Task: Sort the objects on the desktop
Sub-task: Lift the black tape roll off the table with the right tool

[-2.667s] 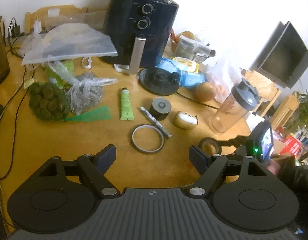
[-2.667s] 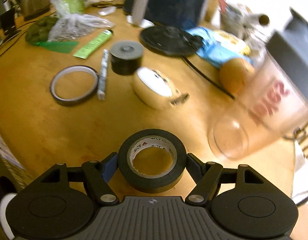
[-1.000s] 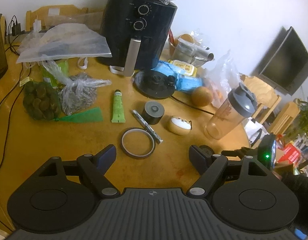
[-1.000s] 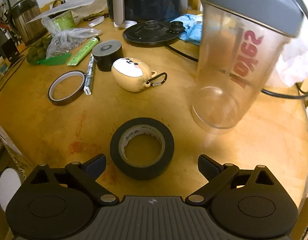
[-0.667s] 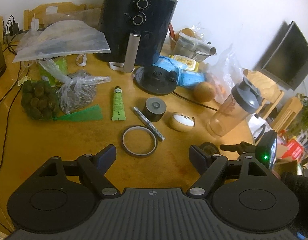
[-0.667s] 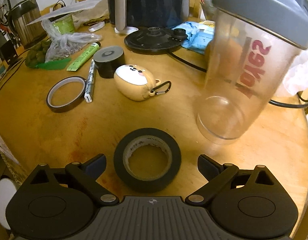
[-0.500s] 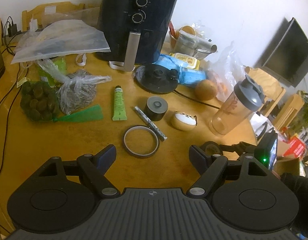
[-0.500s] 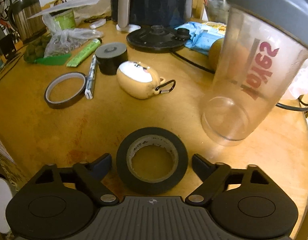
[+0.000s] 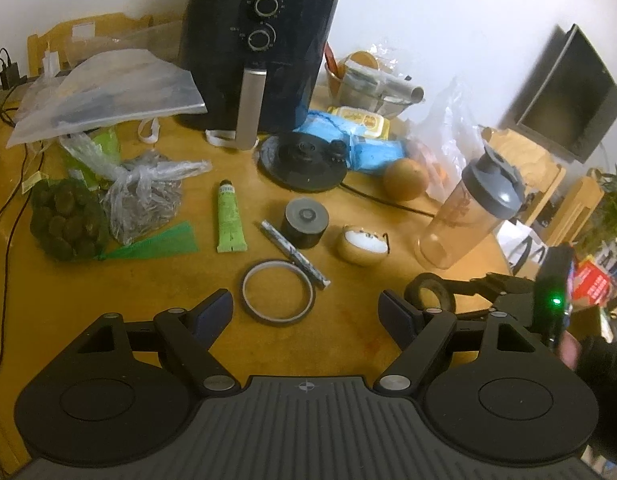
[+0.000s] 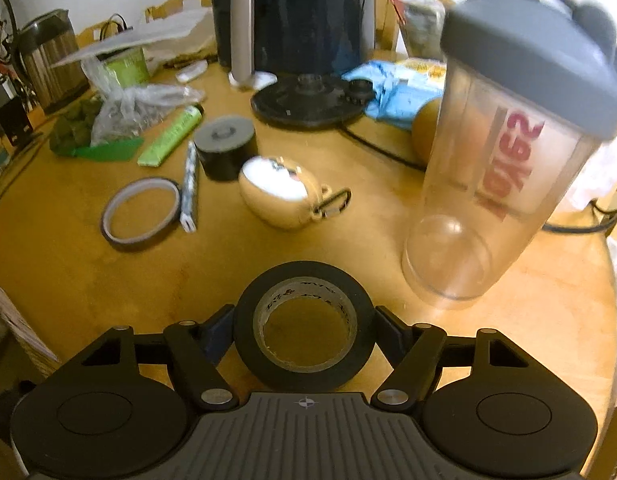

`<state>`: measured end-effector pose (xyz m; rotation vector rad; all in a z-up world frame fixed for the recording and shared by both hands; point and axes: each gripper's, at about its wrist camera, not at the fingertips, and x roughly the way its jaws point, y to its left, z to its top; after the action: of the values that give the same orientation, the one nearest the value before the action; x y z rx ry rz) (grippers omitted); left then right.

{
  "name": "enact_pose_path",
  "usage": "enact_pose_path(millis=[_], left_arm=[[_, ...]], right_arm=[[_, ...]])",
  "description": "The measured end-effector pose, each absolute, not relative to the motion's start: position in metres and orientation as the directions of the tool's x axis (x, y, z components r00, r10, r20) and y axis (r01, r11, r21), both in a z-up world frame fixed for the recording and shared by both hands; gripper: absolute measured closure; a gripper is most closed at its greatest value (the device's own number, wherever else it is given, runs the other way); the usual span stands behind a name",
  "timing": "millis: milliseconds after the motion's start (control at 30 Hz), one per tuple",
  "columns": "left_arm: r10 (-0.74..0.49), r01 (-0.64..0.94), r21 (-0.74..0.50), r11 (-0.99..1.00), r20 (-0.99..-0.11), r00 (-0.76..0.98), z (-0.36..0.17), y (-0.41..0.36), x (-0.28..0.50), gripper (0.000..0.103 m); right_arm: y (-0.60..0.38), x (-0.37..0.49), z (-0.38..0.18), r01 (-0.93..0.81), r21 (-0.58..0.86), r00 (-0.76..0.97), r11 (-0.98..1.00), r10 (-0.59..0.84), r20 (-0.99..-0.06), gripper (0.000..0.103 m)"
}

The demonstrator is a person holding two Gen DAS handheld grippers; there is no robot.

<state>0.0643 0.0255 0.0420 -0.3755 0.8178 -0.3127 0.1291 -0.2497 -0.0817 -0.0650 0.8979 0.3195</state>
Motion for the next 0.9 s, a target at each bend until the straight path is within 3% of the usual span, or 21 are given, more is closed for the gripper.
enact_pose_path(millis=[433, 900], left_arm=[[-0.434, 0.174, -0.436, 0.883, -0.614, 0.66, 0.044, 0.025, 0.069, 0.023], [-0.443, 0.204, -0.408, 0.89, -0.667, 0.599, 0.005, 0.038, 0.093, 0.023]], right_arm=[[-0.254, 0.119, -0.032, -0.295, 0.094, 0.625, 0.951, 0.266, -0.734, 0.028], [-0.274, 0.09, -0.019, -0.163, 0.146, 0.62, 0.976, 0.217, -0.754, 0.028]])
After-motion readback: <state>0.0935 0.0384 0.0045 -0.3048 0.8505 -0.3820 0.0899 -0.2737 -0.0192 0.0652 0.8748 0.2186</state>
